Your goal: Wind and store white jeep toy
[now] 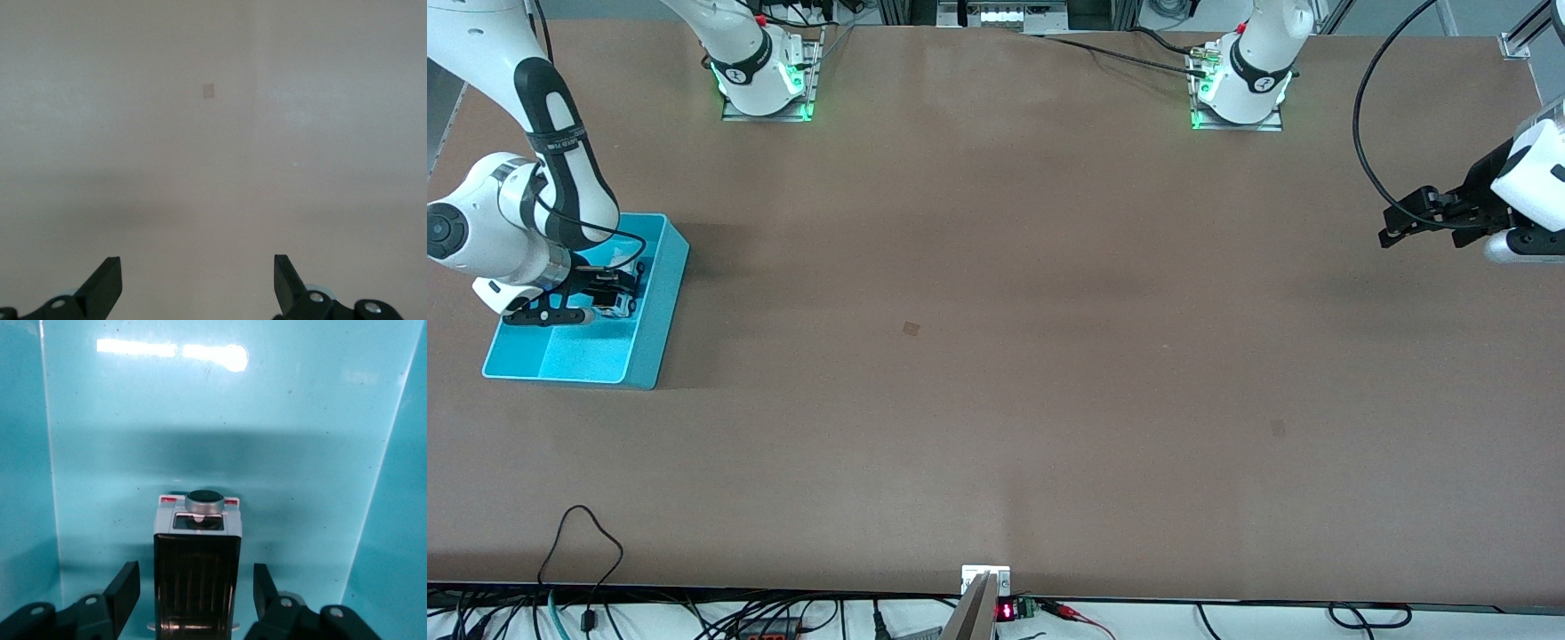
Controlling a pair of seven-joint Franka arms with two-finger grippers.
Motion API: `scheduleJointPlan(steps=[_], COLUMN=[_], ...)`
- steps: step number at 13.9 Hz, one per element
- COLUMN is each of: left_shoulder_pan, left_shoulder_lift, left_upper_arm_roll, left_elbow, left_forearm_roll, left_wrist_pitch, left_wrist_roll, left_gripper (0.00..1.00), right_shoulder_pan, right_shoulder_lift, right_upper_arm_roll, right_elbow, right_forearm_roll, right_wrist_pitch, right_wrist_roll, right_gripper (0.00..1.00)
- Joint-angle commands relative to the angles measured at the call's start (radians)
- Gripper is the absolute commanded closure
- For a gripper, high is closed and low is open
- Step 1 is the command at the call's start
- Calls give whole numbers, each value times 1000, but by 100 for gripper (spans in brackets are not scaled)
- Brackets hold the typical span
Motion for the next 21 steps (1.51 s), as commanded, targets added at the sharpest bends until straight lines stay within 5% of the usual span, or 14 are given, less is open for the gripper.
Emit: scheduleJointPlan(steps=[1, 4, 11, 15, 21], left_shoulder_pan=[8, 8, 8, 8, 8], left_shoulder_lift=[-18, -18, -18, -18, -17], left_upper_arm_roll=[-3, -3, -3, -3, -3], left_elbow=[-16, -16, -15, -13, -13], left_forearm_roll=[0, 0, 0, 0, 0], left_wrist_pitch=[-4, -2, -2, -2, 2], left_wrist_roll=[4, 4, 4, 4, 4], left_gripper=[0, 0, 0, 0, 0], right_shoulder_pan=[-8, 0, 40, 38, 1], right_shoulder_lift=[-28, -114, -347, -344, -349], right_upper_arm_roll=[5, 9, 84, 167, 290], right_elbow=[6, 13, 215, 472, 644], right_forearm_roll=[13, 9, -10, -42, -70], right_wrist_pitch=[-9, -44, -444, -739, -983], right_wrist_roll=[-6, -8, -3, -2, 78], right_gripper=[0, 0, 0, 0, 0])
